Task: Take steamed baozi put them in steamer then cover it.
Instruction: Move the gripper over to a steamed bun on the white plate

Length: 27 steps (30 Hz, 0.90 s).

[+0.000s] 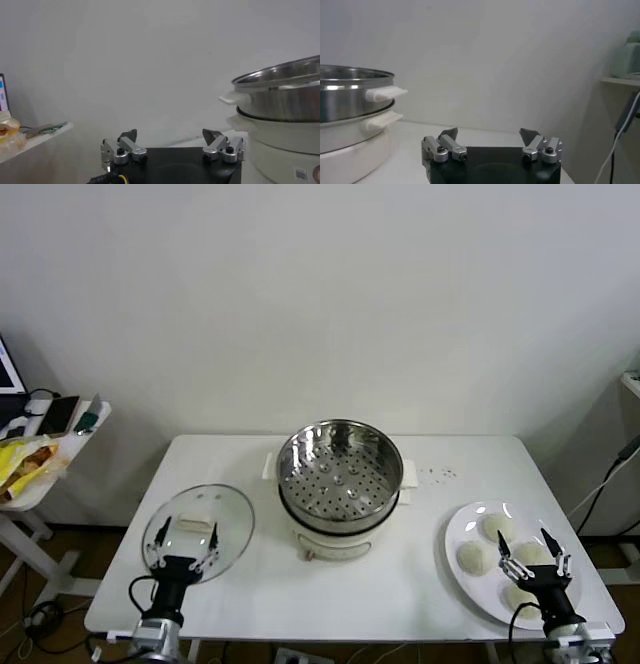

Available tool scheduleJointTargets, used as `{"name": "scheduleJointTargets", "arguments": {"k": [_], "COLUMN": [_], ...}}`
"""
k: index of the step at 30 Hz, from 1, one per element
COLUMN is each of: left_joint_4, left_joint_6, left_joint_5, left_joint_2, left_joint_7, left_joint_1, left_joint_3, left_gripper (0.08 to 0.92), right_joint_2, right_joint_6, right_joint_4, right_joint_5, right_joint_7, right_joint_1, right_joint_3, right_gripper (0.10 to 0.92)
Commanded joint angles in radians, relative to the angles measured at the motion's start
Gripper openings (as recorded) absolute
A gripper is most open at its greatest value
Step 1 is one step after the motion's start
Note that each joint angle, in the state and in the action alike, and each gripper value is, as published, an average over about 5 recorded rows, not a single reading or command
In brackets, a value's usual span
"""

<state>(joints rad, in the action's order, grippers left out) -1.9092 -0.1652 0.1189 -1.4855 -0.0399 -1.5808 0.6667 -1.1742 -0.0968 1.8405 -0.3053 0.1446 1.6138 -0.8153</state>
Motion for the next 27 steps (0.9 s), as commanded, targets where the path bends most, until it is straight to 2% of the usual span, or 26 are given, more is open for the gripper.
{"name": "scheduleJointTargets", "arguments": {"k": [1,4,10,15,19,22,27], "left_joint_4": [0.005,-0.008,-0.023,-0.019,-0.007,0.000,-0.001], "left_joint_6": [-0.003,-0.005,-0.014,-0.013,-0.007,0.001,0.021], "left_joint_5": [-0.010,-0.010,-0.010,0.000,0.007,0.003,-0.024], "left_joint_2": [0.008,0.017,0.030,0.023,0.024,0.034,0.064], "left_joint_7": [0.012,0.006,-0.006,-0.014,-0.014,-0.013,-0.013], "left_joint_1": [-0.001,-0.010,-0.024,-0.015,0.000,0.011,0.018], "left_joint_3": [-0.005,-0.010,-0.023,-0.049,-0.062,-0.063,-0.050], "left_gripper": [0.823,0.823,0.823,0.823,0.823,0.823,0.823], "right_joint_2": [0.134,0.251,0.581,0.775,0.873,0.906,0.897], "right_joint_6": [0.130,0.177,0.266,0.316,0.282,0.239,0.216], "right_joint_4": [-0.025,-0.077,-0.208,-0.267,-0.323,-0.375,-0.464], "right_joint_5": [0.112,0.157,0.190,0.316,0.396,0.460,0.502], "right_joint_7": [0.119,0.226,0.472,0.712,0.849,0.926,1.015], "right_joint_1": [-0.076,-0.158,-0.333,-0.394,-0.473,-0.640,-1.087], "right_joint_3": [-0.010,0.001,0.113,0.190,0.298,0.469,0.976], "right_gripper": [0.823,0.823,0.823,0.823,0.823,0.823,0.823]}}
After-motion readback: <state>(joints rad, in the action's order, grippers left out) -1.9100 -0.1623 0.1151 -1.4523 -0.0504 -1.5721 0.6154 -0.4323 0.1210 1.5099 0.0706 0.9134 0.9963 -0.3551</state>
